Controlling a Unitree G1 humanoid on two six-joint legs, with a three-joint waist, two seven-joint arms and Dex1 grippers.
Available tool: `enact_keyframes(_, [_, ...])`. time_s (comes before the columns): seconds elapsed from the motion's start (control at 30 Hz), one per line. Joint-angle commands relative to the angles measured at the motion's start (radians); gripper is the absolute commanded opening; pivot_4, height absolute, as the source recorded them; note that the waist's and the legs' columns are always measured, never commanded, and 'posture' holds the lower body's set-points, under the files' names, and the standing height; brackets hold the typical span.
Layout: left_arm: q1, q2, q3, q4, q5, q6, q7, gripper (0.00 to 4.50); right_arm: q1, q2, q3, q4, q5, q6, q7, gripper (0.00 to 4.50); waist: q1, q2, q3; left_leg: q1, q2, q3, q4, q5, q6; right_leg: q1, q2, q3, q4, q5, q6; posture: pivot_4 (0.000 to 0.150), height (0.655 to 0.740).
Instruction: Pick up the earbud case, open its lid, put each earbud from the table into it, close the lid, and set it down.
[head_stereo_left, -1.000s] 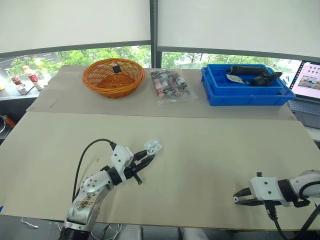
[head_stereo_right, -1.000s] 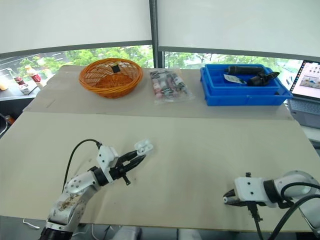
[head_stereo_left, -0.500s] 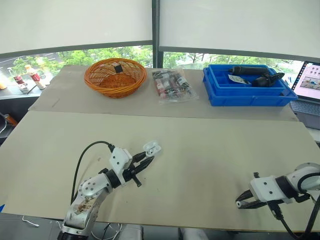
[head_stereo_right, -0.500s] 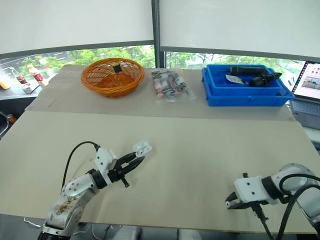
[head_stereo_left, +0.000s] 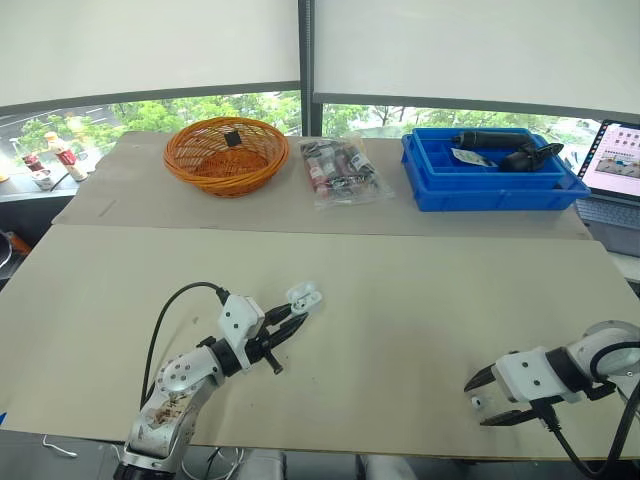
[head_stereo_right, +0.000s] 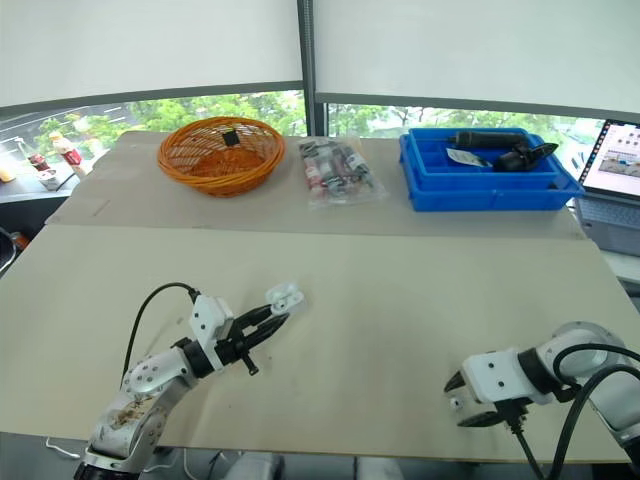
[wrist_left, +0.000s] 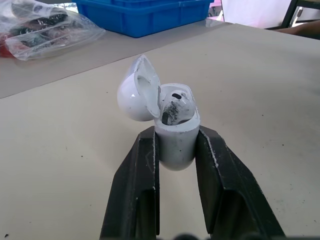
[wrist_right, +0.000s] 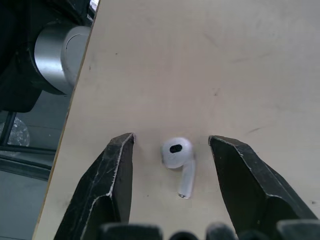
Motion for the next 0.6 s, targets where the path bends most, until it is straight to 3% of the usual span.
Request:
enact_keyframes(0.03, [0.003,0.005,0.002,-0.046,-0.018,0.005,-0.006,0.51,0.061,-0.065,-0.130,-0.175,-0.013,0.148,-0.054,2.73,0.002,0.000,0.000,0.000,0.000,0.000,0.000,0.000,0.000,0.000,0.000,0.000,0.000,0.000,0.000,0.150,0.7136])
enact_keyframes(0.27, [0.006,0.000,-0.012,-0.046,-0.016,0.013,-0.010,0.51,0.162,-0.120,-0.165,-0.410,-0.176,0.386,-0.156,2.73,0.002,0.000,0.000,0.000,0.000,0.000,0.000,0.000,0.000,0.000,0.000,0.000,0.000,0.000,0.000,0.150,0.7136])
enact_keyframes(0.6, [0.007,0.002,-0.016,-0.050,-0.020,0.018,-0.009,0.51,0.072,-0.095,0.021,-0.382,-0.278,0.405,-0.213,2.73,-0.001,0.000,0.000,0.000,0.000,0.000,0.000,0.000,0.000,0.000,0.000,0.000,0.000,0.000,0.000,0.150,0.7136])
